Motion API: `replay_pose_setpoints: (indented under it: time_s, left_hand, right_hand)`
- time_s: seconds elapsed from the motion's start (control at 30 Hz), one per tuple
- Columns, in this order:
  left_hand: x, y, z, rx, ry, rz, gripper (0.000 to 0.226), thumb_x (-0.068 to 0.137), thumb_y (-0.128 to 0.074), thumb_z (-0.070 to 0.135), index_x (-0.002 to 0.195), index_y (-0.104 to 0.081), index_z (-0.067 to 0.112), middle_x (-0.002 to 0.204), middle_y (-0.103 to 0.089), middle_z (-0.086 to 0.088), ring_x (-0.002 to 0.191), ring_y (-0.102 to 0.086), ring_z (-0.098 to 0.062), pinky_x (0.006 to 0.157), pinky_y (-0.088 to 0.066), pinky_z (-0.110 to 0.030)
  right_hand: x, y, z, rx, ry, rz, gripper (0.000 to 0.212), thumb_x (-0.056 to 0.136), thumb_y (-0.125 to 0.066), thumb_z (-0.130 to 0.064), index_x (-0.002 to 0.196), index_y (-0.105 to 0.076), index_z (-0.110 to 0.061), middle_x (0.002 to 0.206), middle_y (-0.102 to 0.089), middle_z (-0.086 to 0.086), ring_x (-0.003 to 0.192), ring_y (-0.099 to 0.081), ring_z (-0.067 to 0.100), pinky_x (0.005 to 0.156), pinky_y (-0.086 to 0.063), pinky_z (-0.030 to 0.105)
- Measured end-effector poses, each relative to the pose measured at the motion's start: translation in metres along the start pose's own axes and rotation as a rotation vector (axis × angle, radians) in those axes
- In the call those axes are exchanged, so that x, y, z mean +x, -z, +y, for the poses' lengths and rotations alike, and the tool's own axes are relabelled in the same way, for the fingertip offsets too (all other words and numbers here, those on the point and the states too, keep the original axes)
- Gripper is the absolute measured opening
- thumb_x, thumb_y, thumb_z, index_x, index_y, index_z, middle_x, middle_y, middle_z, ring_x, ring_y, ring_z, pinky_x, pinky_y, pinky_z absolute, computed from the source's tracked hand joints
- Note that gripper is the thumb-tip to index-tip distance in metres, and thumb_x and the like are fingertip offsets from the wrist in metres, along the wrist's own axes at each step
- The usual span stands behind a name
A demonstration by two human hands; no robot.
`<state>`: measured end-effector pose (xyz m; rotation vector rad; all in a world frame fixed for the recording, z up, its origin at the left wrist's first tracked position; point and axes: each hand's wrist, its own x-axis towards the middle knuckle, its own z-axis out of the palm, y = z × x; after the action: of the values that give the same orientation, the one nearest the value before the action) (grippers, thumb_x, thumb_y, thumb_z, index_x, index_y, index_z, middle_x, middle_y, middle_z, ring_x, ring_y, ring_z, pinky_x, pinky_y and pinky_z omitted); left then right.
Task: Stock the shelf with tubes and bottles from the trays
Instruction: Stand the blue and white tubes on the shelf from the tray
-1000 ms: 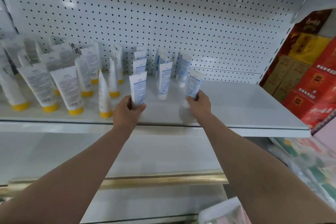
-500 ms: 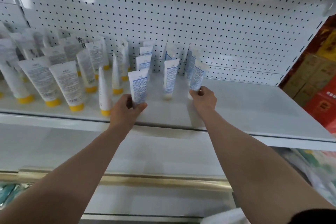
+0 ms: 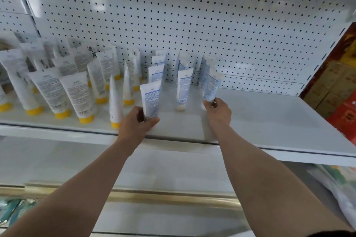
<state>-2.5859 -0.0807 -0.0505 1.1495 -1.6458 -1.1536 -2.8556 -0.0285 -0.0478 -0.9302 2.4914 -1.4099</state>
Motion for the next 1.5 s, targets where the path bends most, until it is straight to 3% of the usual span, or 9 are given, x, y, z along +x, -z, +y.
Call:
replay_pose_setpoints:
  time_s: [0.1,0.2,0.27,0.43,0.63,0.97,1.13,1.3,1.5]
  left_hand:
    - [-0.0004,0.0019,0.0000,0.002,0.007,-0.011,0.036,0.069,-0.084,0.041,0.093,-0.062,0.024,0.090,-0.070,-0.008,0.091,-0.066,-0.034,0.085,-0.056,-0.052]
    - [-0.0002,0.0022,0.0004,0.007,0.006,-0.015,0.048,0.059,-0.080,0.053,0.093,-0.062,0.025,0.090,-0.070,-0.006,0.091,-0.067,-0.033,0.084,-0.056,-0.054]
    - [0.0000,0.0019,0.0007,0.022,-0.003,-0.013,0.040,0.067,-0.083,0.045,0.096,-0.062,0.025,0.090,-0.071,-0.004,0.091,-0.067,-0.031,0.085,-0.056,-0.053]
    - [0.0016,0.0007,-0.0015,0.030,-0.016,0.002,0.036,0.076,-0.084,0.034,0.103,-0.063,0.021,0.093,-0.070,-0.002,0.092,-0.066,-0.026,0.086,-0.056,-0.047]
    - [-0.0003,0.0006,0.0001,0.008,-0.026,-0.013,0.034,0.079,-0.082,0.029,0.105,-0.063,0.017,0.092,-0.069,0.001,0.086,-0.063,-0.019,0.077,-0.051,-0.032]
    - [-0.0038,0.0012,0.0043,0.029,-0.036,-0.026,0.032,0.081,-0.080,0.028,0.104,-0.061,0.017,0.086,-0.065,0.006,0.077,-0.058,-0.010,0.073,-0.048,-0.028]
    - [-0.0052,0.0016,0.0054,0.035,-0.043,-0.023,0.029,0.082,-0.080,0.027,0.101,-0.060,0.017,0.082,-0.062,0.008,0.072,-0.055,-0.003,0.064,-0.042,-0.019]
    - [-0.0063,0.0010,0.0058,0.023,-0.043,-0.031,0.030,0.084,-0.079,0.025,0.105,-0.059,0.017,0.085,-0.063,0.007,0.073,-0.056,-0.001,0.060,-0.042,-0.009]
    - [-0.0031,0.0006,0.0002,0.030,-0.040,-0.032,0.036,0.084,-0.078,0.028,0.113,-0.060,0.016,0.093,-0.065,0.005,0.076,-0.056,0.003,0.062,-0.039,-0.009]
  right_hand:
    - [0.0000,0.0006,-0.0008,0.008,-0.004,0.003,0.027,0.093,-0.064,-0.041,0.109,-0.069,-0.019,0.107,-0.073,-0.001,0.098,-0.063,0.023,0.073,-0.037,0.026]
    - [0.0004,0.0012,-0.0017,0.007,-0.008,0.005,0.026,0.092,-0.064,-0.041,0.108,-0.069,-0.020,0.106,-0.073,-0.002,0.089,-0.058,0.018,0.073,-0.037,0.026]
    - [0.0005,0.0006,-0.0008,0.009,-0.013,0.008,0.026,0.092,-0.064,-0.040,0.108,-0.069,-0.021,0.106,-0.073,-0.002,0.086,-0.054,0.016,0.072,-0.038,0.026]
    - [-0.0012,0.0017,-0.0007,-0.005,-0.002,0.016,0.029,0.092,-0.065,-0.042,0.109,-0.071,-0.019,0.105,-0.074,-0.002,0.084,-0.054,0.016,0.073,-0.037,0.025]
    - [-0.0025,0.0033,-0.0006,-0.022,0.003,0.020,0.031,0.091,-0.066,-0.046,0.105,-0.072,-0.018,0.100,-0.073,-0.002,0.085,-0.057,0.019,0.072,-0.038,0.026]
    - [-0.0050,0.0034,-0.0017,-0.028,0.001,0.022,0.028,0.091,-0.066,-0.044,0.105,-0.071,-0.019,0.098,-0.072,-0.003,0.083,-0.056,0.018,0.073,-0.038,0.025]
    - [-0.0052,0.0024,-0.0012,-0.028,0.002,0.036,0.029,0.089,-0.067,-0.044,0.104,-0.072,-0.019,0.097,-0.074,-0.002,0.088,-0.062,0.021,0.074,-0.041,0.026]
    - [-0.0059,0.0022,-0.0012,-0.025,0.001,0.044,0.031,0.090,-0.068,-0.044,0.109,-0.072,-0.020,0.101,-0.075,-0.001,0.094,-0.065,0.022,0.078,-0.044,0.026]
    - [-0.0076,0.0017,-0.0030,-0.011,-0.001,0.049,0.030,0.090,-0.069,-0.042,0.108,-0.073,-0.020,0.101,-0.075,-0.001,0.084,-0.059,0.016,0.076,-0.042,0.024]
